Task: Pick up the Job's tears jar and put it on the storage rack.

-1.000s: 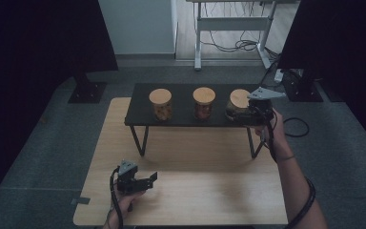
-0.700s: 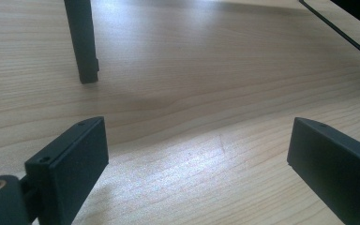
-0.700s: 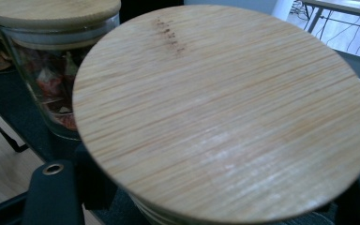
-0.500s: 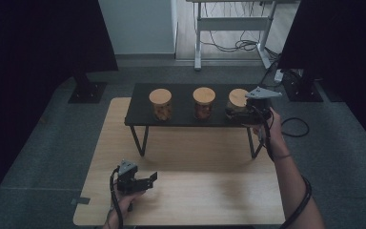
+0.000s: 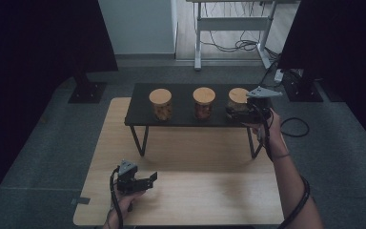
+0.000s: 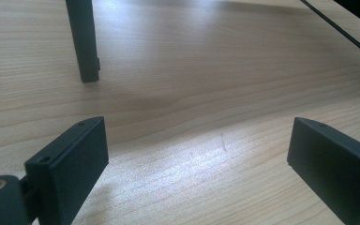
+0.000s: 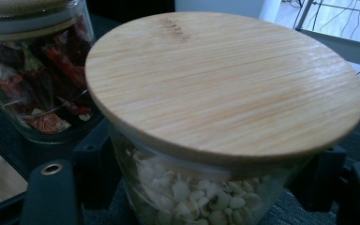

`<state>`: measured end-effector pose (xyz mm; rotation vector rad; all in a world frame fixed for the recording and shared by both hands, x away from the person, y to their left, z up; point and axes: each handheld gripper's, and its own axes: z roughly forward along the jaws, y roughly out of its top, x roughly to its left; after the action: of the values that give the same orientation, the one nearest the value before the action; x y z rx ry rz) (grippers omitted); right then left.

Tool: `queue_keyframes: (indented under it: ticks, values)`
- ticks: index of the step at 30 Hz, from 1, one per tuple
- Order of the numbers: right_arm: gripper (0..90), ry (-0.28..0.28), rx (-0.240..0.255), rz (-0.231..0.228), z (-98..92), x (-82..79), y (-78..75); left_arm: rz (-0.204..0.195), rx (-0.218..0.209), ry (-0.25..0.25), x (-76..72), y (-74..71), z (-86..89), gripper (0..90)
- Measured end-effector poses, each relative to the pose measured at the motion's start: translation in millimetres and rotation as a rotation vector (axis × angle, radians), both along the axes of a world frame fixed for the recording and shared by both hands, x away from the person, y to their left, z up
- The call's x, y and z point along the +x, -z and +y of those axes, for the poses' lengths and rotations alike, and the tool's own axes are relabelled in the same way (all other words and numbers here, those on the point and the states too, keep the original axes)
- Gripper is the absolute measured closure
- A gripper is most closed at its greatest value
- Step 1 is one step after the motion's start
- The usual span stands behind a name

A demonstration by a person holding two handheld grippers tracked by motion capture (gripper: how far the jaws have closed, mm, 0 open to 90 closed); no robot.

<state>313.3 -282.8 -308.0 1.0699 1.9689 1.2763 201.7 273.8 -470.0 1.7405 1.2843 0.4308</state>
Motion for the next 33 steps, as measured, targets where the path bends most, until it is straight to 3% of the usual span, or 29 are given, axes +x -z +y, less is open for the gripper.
queue_keyframes:
  ticks: [18,22,33]
  values:
    - [23.9,0.014,0.011,-0.012,1.4,-3.2,4.0,-0.003,0.001,0.000,-0.3,-0.4,0.5,4.9]
    - [18.0,0.013,0.009,-0.006,2.1,-4.6,3.9,-0.004,-0.002,-0.003,-0.6,-0.7,1.1,5.0]
    - [13.8,0.036,0.028,-0.005,-0.9,-12.7,6.6,-0.003,0.003,0.003,-0.5,-1.1,-0.2,4.9]
